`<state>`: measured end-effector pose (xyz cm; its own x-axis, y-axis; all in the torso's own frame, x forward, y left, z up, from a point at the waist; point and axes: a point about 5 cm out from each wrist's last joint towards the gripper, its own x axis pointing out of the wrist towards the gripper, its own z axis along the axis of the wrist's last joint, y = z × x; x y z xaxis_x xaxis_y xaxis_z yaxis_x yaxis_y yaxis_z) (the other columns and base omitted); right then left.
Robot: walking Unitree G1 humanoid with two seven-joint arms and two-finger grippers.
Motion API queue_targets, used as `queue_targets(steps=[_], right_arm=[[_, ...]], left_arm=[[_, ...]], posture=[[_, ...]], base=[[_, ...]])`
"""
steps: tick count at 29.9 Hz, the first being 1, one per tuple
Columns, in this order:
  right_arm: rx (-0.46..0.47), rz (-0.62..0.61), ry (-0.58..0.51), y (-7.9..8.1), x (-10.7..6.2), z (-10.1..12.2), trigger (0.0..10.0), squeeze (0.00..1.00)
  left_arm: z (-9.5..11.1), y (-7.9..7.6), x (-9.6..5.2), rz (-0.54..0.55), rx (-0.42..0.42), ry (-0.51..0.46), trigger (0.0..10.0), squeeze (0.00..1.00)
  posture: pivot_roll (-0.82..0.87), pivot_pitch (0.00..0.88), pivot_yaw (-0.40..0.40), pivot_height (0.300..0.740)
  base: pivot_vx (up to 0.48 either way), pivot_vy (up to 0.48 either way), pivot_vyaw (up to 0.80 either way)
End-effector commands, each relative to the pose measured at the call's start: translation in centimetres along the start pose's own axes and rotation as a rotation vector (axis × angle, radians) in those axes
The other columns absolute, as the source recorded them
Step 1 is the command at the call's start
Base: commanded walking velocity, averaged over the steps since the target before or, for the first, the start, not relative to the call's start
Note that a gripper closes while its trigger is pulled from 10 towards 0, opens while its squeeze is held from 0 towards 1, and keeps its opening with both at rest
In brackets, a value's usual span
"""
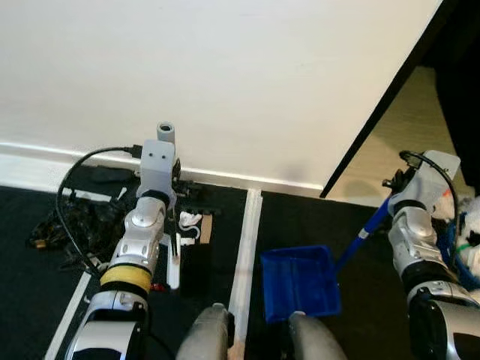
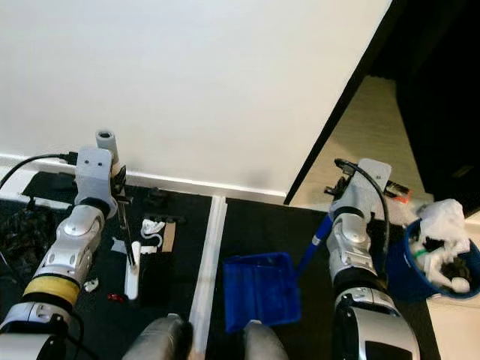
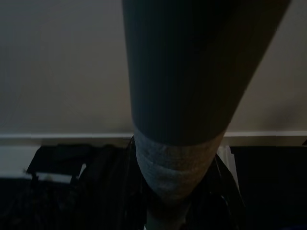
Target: Sweep floor
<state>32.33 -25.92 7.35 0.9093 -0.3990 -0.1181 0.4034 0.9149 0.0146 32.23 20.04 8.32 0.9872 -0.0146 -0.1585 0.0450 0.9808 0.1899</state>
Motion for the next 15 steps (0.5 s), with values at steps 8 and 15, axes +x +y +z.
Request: queue_targets(steps=[8, 15], right_arm=[[-0.062, -0.029, -0.067, -1.7, 0.8, 1.8, 10.0, 0.00], [-0.118, -0.066, -0.080, -2.0, 0.6, 1.4, 10.0, 0.00]], left_arm=[[0.3, 0.0, 0.2, 0.043, -0.010, -0.009, 10.0, 0.00], [0.1, 0.3, 0.1, 0.081, -0.010, -0.032, 10.0, 0.00]], posture=[[0.08, 0.073, -0.040, 0.740], [0.08, 0.075, -0.041, 0.740]], base=[[0.000, -0.060, 0.00], [0.000, 0.000, 0.00]])
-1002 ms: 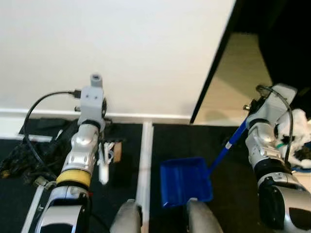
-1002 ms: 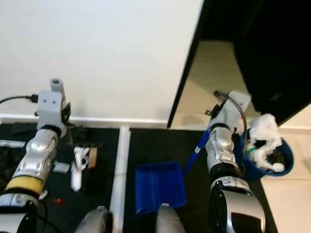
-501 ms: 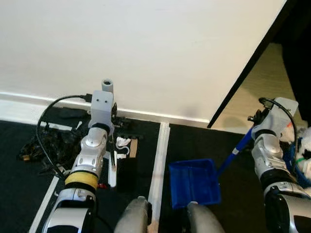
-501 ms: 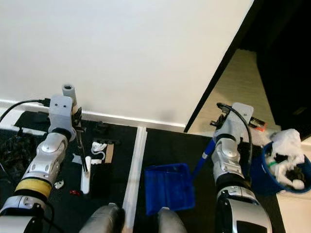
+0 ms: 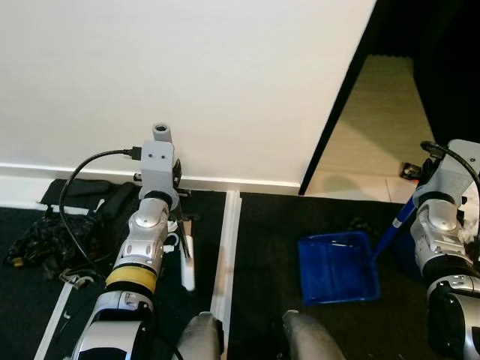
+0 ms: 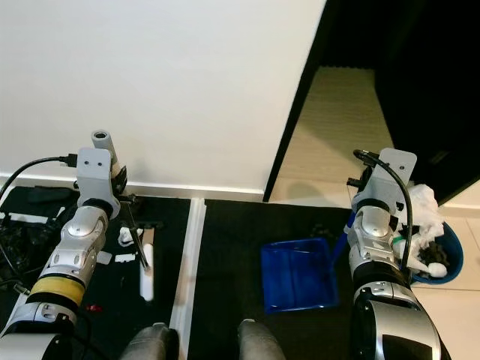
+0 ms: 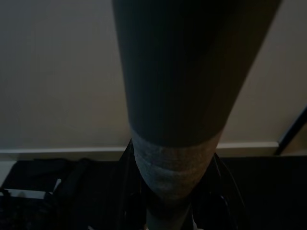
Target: Sweep floor
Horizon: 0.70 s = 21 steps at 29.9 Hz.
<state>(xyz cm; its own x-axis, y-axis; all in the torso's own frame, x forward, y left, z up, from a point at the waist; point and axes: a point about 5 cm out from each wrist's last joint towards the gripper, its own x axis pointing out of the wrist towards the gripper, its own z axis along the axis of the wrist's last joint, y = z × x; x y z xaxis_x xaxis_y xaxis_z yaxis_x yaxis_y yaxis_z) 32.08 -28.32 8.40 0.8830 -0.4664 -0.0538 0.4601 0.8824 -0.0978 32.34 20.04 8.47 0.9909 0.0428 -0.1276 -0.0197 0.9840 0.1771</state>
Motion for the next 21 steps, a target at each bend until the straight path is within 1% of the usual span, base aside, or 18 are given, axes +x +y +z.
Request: queue_targets(steps=[1, 3, 4, 5, 6, 7, 8, 10, 11, 13, 15, 17, 20, 21], right_arm=[[0.016, 0.000, -0.027, -0.1, -0.1, 0.0, 10.0, 0.00], [0.025, -0.004, -0.032, -0.3, -0.2, 0.0, 10.0, 0.00], [0.062, -0.028, -0.033, -0.9, -0.1, -0.1, 10.0, 0.00], [0.062, -0.028, -0.033, -0.9, -0.1, -0.1, 10.0, 0.00], [0.129, -0.059, -0.032, -1.6, 0.0, -0.1, 10.0, 0.00], [0.159, -0.075, -0.038, -2.0, 0.0, 0.1, 10.0, 0.00], [0.159, -0.075, -0.038, -2.0, 0.0, 0.1, 10.0, 0.00], [0.196, -0.103, -0.067, -2.8, 0.3, 0.7, 10.0, 0.00], [0.196, -0.103, -0.067, -2.8, 0.3, 0.7, 10.0, 0.00], [0.216, -0.094, -0.100, -2.8, 0.6, 1.5, 10.0, 0.00], [0.224, -0.086, -0.113, -2.8, 0.7, 1.7, 10.0, 0.00], [0.249, -0.059, -0.142, -2.3, 1.0, 2.4, 10.0, 0.00], [0.274, -0.008, -0.163, -1.3, 0.9, 2.6, 10.0, 0.00], [0.274, -0.008, -0.163, -1.3, 0.9, 2.6, 10.0, 0.00]], left_arm=[[0.4, 0.5, -0.1, 0.014, -0.004, -0.050, 10.0, 0.00], [0.7, 0.7, -0.1, 0.013, -0.016, -0.069, 10.0, 0.00], [1.4, 0.9, -0.2, 0.003, -0.036, -0.111, 10.0, 0.00], [1.4, 0.9, -0.2, 0.003, -0.036, -0.111, 10.0, 0.00], [2.2, 1.2, -0.3, -0.006, -0.049, -0.159, 10.0, 0.00], [2.7, 1.5, -0.4, -0.008, -0.057, -0.184, 10.0, 0.00], [2.7, 1.5, -0.4, -0.008, -0.057, -0.184, 10.0, 0.00], [3.8, 1.9, -0.8, -0.021, -0.067, -0.240, 10.0, 0.00], [3.8, 1.9, -0.8, -0.021, -0.067, -0.240, 10.0, 0.00], [4.5, 2.0, -1.4, -0.034, -0.070, -0.285, 10.0, 0.00], [4.7, 2.0, -1.6, -0.037, -0.076, -0.297, 10.0, 0.00], [5.2, 2.0, -2.0, -0.052, -0.085, -0.326, 10.0, 0.00], [5.2, 1.9, -2.5, -0.067, -0.075, -0.342, 10.0, 0.00], [5.2, 1.9, -2.5, -0.067, -0.075, -0.342, 10.0, 0.00]], posture=[[0.09, 0.096, -0.041, 0.740], [0.10, 0.108, -0.040, 0.740], [0.10, 0.155, -0.041, 0.740], [0.10, 0.155, -0.041, 0.740], [0.11, 0.195, -0.041, 0.740], [0.12, 0.224, -0.042, 0.740], [0.12, 0.224, -0.042, 0.740], [0.13, 0.286, -0.038, 0.740], [0.13, 0.286, -0.038, 0.740], [0.14, 0.328, -0.033, 0.740], [0.14, 0.335, -0.033, 0.740], [0.15, 0.391, -0.039, 0.740], [0.15, 0.408, -0.039, 0.740], [0.15, 0.408, -0.039, 0.740]], base=[[0.000, 0.000, 0.00], [0.000, 0.000, 0.00], [0.000, 0.000, 0.00], [0.000, 0.000, 0.00], [0.000, 0.000, 0.00], [0.000, 0.000, 0.00], [0.000, 0.000, 0.00], [0.000, 0.000, 0.00], [0.000, 0.000, 0.00], [0.000, 0.000, 0.00], [0.000, 0.000, 0.00], [0.000, 0.000, 0.00], [0.000, 0.000, 0.00], [0.000, 0.000, 0.00]])
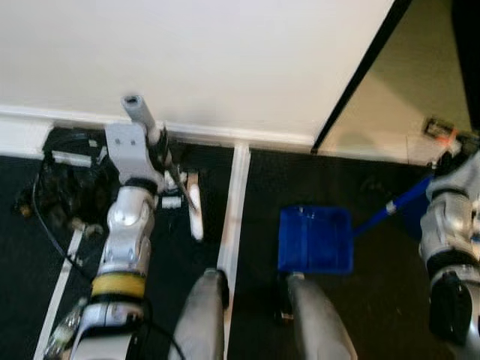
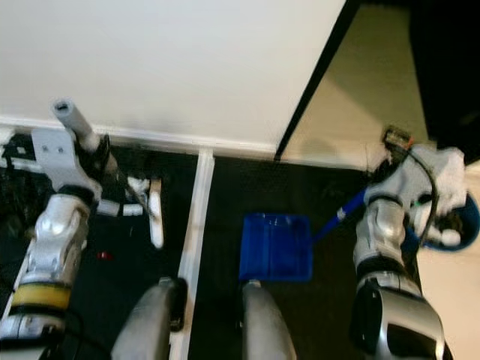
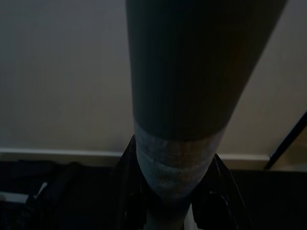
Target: Sweep floor
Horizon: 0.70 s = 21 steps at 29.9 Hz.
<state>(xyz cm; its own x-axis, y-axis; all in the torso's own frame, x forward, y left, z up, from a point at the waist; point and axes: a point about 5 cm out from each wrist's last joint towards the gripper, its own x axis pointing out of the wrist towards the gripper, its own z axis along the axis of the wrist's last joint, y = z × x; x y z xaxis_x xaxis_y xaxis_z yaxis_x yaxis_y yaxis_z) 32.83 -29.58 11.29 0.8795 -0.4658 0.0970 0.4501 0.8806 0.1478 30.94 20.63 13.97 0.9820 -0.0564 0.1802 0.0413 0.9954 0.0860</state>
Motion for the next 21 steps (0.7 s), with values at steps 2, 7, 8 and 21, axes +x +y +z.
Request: queue_targets(steps=[2, 7, 8, 21], right_arm=[[0.050, 0.021, -0.022, 0.3, -0.7, -0.6, 10.0, 0.00], [0.152, 0.060, -0.058, 0.6, -2.2, -1.7, 10.0, 0.01], [0.152, 0.060, -0.058, 0.6, -2.2, -1.7, 10.0, 0.01], [0.097, 0.069, 0.029, -0.4, -3.7, -3.9, 10.0, 0.10]], left_arm=[[0.5, 0.2, -0.7, -0.012, 0.001, -0.036, 10.0, 0.00], [1.0, -0.4, -1.2, -0.038, -0.013, -0.052, 10.0, 0.00], [1.0, -0.4, -1.2, -0.038, -0.013, -0.052, 10.0, 0.00], [0.7, -1.1, -1.6, -0.068, -0.022, -0.024, 10.0, 0.00]], posture=[[0.15, 0.411, -0.041, 0.740], [0.16, 0.418, -0.038, 0.740], [0.16, 0.418, -0.038, 0.740], [0.16, 0.422, -0.030, 0.740]], base=[[0.000, 0.000, 0.00], [0.000, 0.000, 0.00], [0.000, 0.000, 0.00], [0.000, 0.000, 0.00]])
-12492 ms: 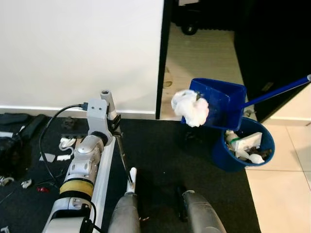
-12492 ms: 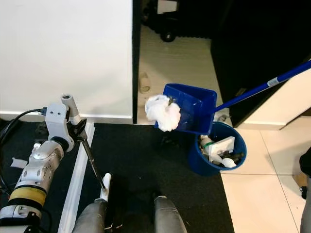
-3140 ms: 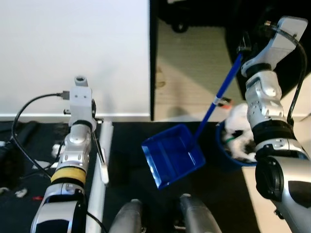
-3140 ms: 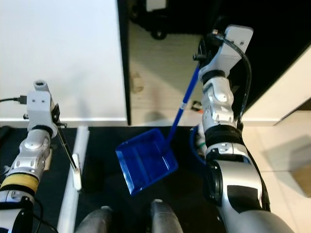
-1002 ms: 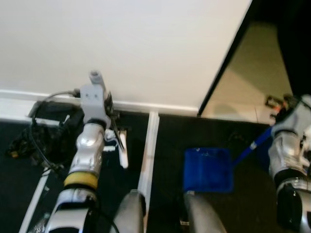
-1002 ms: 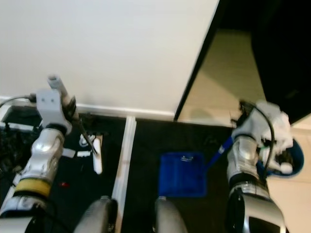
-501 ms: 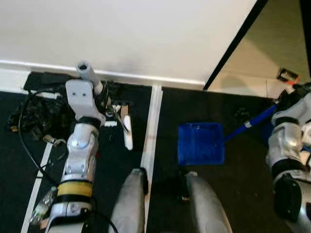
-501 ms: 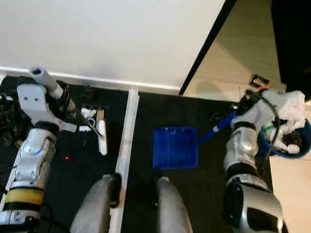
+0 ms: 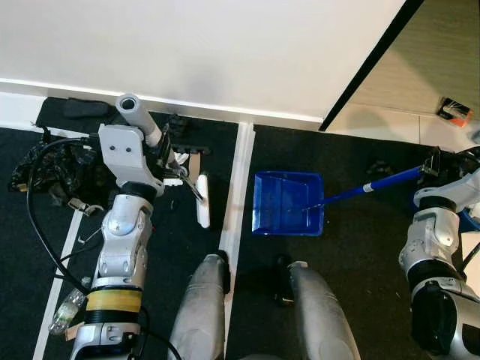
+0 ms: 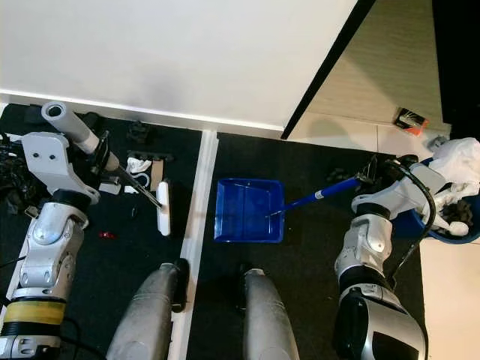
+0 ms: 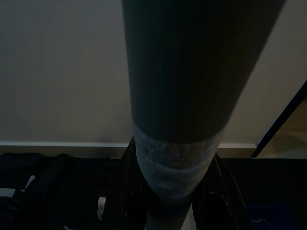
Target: Sweep floor
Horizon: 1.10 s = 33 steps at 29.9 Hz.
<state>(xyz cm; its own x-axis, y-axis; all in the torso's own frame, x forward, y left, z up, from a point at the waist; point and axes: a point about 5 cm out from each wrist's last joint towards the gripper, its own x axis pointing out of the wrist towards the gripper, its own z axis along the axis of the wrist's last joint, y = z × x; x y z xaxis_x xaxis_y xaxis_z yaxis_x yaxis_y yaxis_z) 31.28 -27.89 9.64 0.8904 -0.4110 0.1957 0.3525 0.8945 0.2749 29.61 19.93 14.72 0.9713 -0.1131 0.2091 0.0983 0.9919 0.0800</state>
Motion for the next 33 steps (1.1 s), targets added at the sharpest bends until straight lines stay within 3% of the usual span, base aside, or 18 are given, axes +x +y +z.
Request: queue_targets(steps=[1, 2, 9, 10, 11, 19, 21, 23, 24, 25, 26, 30, 33], right_arm=[[-0.042, -0.007, 0.135, -1.1, -1.7, -2.3, 10.0, 0.84], [-0.050, -0.002, 0.151, -1.0, -1.7, -2.4, 10.0, 1.00], [-0.016, 0.012, 0.132, 0.2, -0.5, -1.7, 10.0, 1.00], [0.014, 0.025, 0.105, 0.5, -0.1, -1.2, 10.0, 0.60], [0.058, 0.041, 0.073, 0.8, 0.4, -0.7, 10.0, 0.00], [0.213, 0.061, -0.071, 1.9, 1.7, 1.6, 10.0, 0.00], [0.287, 0.091, -0.121, 2.5, 1.4, 2.0, 10.0, 0.00], [0.306, 0.108, -0.144, 2.9, 1.1, 2.3, 10.0, 0.00], [0.331, 0.154, -0.220, 3.9, 0.5, 3.6, 10.0, 0.00], [0.331, 0.154, -0.220, 3.9, 0.5, 3.6, 10.0, 0.00], [0.368, 0.192, -0.306, 4.8, -0.2, 5.6, 10.0, 0.00], [0.408, 0.239, -0.355, 5.8, -0.9, 7.3, 10.0, 0.00], [0.369, 0.341, -0.334, 7.3, -2.1, 7.5, 10.0, 0.00]], left_arm=[[-0.3, -0.4, -0.4, -0.011, -0.006, 0.016, 10.0, 0.00], [-0.4, -0.4, -0.4, -0.009, -0.004, 0.019, 10.0, 0.00], [0.0, 0.3, 0.3, 0.008, 0.008, 0.006, 10.0, 0.00], [0.1, 0.5, 0.4, 0.012, 0.010, 0.002, 10.0, 0.00], [0.2, 0.8, 0.6, 0.019, 0.014, -0.004, 10.0, 0.00], [0.4, 1.3, 1.1, 0.044, 0.003, -0.027, 10.0, 0.00], [0.4, 1.3, 1.2, 0.053, -0.006, -0.042, 10.0, 0.00], [0.4, 1.3, 1.2, 0.058, -0.008, -0.049, 10.0, 0.00], [0.6, 1.4, 1.2, 0.066, -0.007, -0.066, 10.0, 0.00], [0.6, 1.4, 1.2, 0.066, -0.007, -0.066, 10.0, 0.00], [0.9, 1.4, 1.2, 0.057, -0.004, -0.089, 10.0, 0.00], [0.9, 1.8, 1.2, 0.050, 0.020, -0.085, 10.0, 0.00], [-0.6, 2.8, 1.1, 0.080, 0.122, 0.024, 10.0, 0.00]], posture=[[0.16, 0.422, -0.029, 0.740], [0.16, 0.420, -0.029, 0.740], [0.16, 0.404, -0.034, 0.740], [0.16, 0.395, -0.035, 0.740], [0.16, 0.382, -0.038, 0.740], [0.13, 0.293, -0.059, 0.740], [0.11, 0.226, -0.069, 0.740], [0.11, 0.226, -0.069, 0.740], [0.10, 0.173, -0.075, 0.740], [0.10, 0.173, -0.075, 0.740], [0.10, 0.123, -0.080, 0.740], [0.09, 0.097, -0.079, 0.740], [0.09, 0.051, -0.078, 0.740]], base=[[0.000, 0.000, 0.00], [0.000, 0.000, 0.00], [0.000, 0.000, 0.00], [0.000, 0.000, 0.00], [0.000, 0.000, 0.00], [0.000, 0.000, 0.00], [0.000, 0.000, 0.00], [0.000, 0.000, 0.00], [0.000, 0.000, 0.00], [0.000, 0.000, 0.00], [0.000, 0.000, 0.00], [0.000, 0.000, 0.00], [0.000, 0.000, 0.00]])
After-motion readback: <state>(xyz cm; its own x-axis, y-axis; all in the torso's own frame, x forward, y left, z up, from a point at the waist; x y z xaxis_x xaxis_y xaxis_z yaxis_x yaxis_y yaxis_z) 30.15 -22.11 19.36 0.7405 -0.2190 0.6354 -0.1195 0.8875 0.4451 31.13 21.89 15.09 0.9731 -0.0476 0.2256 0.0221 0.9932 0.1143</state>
